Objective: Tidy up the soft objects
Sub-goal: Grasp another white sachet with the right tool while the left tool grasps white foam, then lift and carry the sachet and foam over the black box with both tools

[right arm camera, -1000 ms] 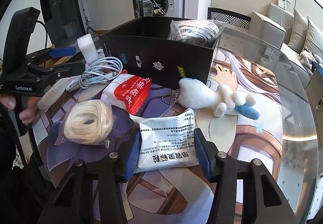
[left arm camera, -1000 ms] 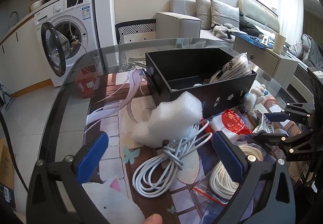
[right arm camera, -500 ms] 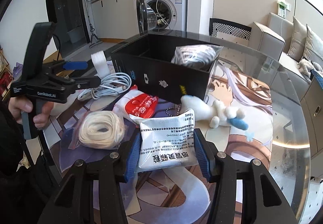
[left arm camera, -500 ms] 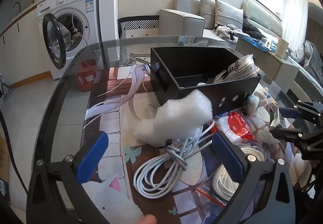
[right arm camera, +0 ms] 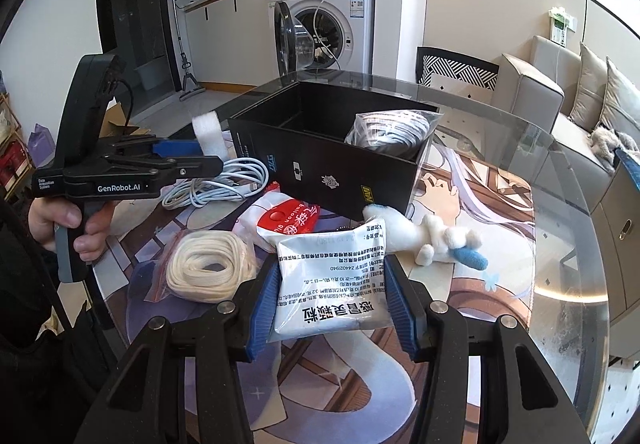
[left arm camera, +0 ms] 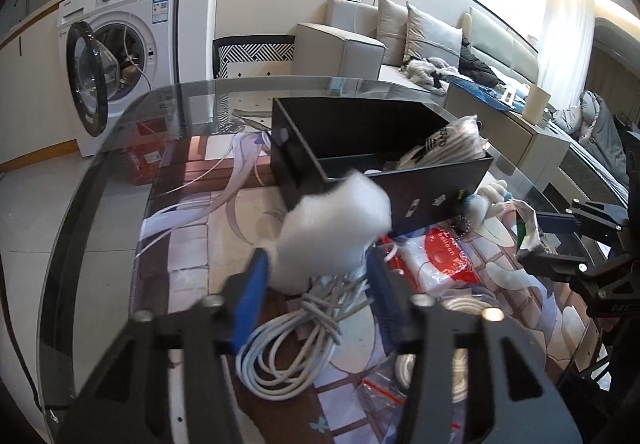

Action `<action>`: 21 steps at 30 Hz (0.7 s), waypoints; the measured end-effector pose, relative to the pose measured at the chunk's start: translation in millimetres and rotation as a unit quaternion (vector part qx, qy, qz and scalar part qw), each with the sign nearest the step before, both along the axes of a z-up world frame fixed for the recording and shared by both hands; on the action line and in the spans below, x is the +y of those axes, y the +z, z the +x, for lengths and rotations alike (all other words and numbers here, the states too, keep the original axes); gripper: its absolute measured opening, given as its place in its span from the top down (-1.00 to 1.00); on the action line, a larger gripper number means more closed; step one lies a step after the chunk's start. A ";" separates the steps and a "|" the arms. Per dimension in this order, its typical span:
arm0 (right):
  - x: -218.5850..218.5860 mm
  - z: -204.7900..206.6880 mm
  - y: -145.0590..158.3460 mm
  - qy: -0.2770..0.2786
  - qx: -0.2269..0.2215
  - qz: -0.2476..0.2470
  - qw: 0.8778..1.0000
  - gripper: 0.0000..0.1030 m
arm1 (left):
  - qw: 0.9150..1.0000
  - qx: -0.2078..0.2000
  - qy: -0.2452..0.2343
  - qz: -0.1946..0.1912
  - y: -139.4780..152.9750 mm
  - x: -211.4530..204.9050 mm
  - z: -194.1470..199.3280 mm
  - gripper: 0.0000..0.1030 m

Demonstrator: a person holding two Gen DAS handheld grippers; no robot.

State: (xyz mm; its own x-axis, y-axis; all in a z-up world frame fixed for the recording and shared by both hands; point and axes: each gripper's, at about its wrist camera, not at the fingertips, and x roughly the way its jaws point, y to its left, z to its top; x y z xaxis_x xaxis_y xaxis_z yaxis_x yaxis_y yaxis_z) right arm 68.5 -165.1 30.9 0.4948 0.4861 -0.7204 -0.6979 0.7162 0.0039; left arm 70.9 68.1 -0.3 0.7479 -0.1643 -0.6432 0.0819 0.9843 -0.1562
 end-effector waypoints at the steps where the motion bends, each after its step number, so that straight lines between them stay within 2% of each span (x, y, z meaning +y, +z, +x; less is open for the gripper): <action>1: 0.1 0.0 0.0 0.000 0.000 0.000 1.000 0.01 | 1.000 -0.001 0.000 0.003 0.5 -0.7 -0.5 0.23; 12: -0.7 -0.6 4.3 -0.003 -0.006 0.005 1.000 0.01 | 1.000 -0.018 0.007 0.009 8.8 0.6 -7.4 0.26; 21: -1.8 -6.0 17.5 -0.002 -0.024 0.019 1.000 0.01 | 0.999 -0.051 0.004 0.016 32.6 -4.1 -19.9 0.26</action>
